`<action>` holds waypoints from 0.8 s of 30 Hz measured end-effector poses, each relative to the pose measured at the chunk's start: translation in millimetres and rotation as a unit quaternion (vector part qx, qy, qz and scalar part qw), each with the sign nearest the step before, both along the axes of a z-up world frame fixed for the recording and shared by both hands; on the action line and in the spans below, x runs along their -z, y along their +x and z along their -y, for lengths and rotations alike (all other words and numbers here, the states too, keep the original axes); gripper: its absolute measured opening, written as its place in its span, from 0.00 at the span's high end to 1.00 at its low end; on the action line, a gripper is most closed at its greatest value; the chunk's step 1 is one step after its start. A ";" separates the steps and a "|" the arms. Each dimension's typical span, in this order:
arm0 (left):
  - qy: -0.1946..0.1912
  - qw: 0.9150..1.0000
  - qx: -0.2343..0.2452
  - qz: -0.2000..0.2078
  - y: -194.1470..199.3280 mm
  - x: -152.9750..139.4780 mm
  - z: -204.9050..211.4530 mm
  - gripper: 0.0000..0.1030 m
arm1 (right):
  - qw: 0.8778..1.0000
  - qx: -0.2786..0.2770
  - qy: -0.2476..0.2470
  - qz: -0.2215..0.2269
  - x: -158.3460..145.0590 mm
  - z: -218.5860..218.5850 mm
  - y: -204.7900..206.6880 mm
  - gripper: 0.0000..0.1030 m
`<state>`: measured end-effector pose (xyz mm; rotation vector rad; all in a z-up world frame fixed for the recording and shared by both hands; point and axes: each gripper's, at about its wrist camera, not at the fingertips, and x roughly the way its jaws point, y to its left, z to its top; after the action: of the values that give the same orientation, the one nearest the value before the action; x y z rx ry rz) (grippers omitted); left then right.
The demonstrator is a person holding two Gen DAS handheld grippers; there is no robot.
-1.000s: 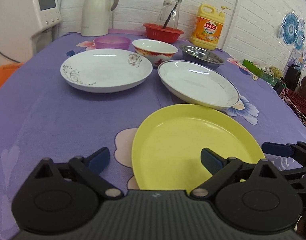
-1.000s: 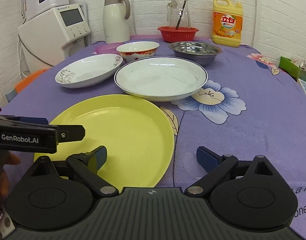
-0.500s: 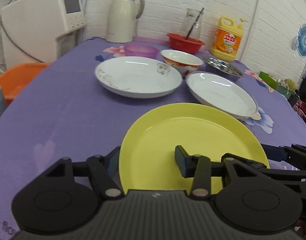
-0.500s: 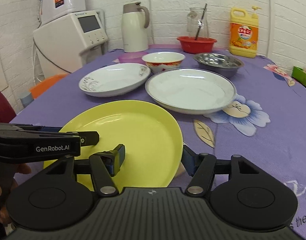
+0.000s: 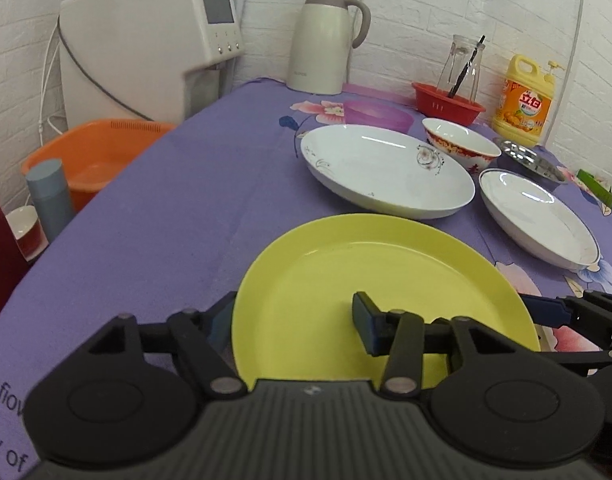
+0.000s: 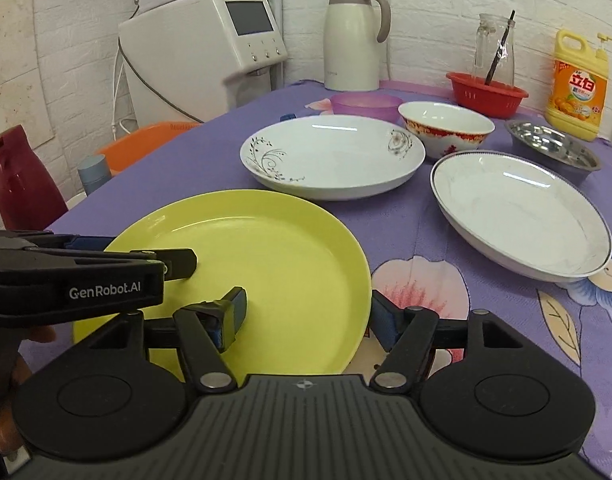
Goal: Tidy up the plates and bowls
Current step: 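Reach the left gripper to the yellow plate rim and close on it, then carry the yellow plate with the left gripper to the floral white plate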
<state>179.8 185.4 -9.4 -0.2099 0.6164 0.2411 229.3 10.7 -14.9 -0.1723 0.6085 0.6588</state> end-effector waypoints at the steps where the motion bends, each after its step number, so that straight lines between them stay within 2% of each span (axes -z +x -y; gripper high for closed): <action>1: 0.003 1.000 0.001 0.003 0.4 0.8 1.1 0.45 | 1.000 -0.002 -0.003 0.004 0.2 -0.6 -0.7 0.00; 3: 0.001 1.000 0.004 0.002 0.9 0.7 -0.3 0.40 | 1.000 -0.006 -0.002 0.005 0.6 -1.8 -3.4 0.00; 6: -0.047 0.999 0.008 0.014 -0.9 -4.4 -15.1 0.32 | 1.000 -0.009 0.014 -0.015 -2.8 5.2 3.1 0.00; 8: -0.064 0.998 0.001 0.028 -3.8 -11.8 -24.6 0.31 | 0.999 0.004 0.035 -0.023 -10.0 16.4 7.6 0.00; 11: -0.056 0.998 -0.016 0.035 -1.0 -21.0 -31.6 0.31 | 0.998 0.032 0.053 -0.012 -23.2 33.0 12.8 0.00; 15: -0.065 0.997 -0.029 0.035 6.1 -24.5 -36.4 0.31 | 0.996 0.058 0.061 -0.001 -28.4 45.3 19.5 0.00; 20: -0.056 0.998 -0.029 0.028 20.5 -27.0 -28.5 0.31 | 0.995 0.066 0.063 -0.027 -19.1 51.5 26.4 0.00; 24: -0.055 0.998 -0.020 0.026 30.2 -28.7 -22.4 0.30 | 0.996 0.065 0.061 -0.021 -22.4 53.8 27.6 0.00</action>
<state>210.0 207.7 19.3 -0.3341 0.5745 0.2389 256.9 -43.1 7.6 -0.0049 0.6124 0.5738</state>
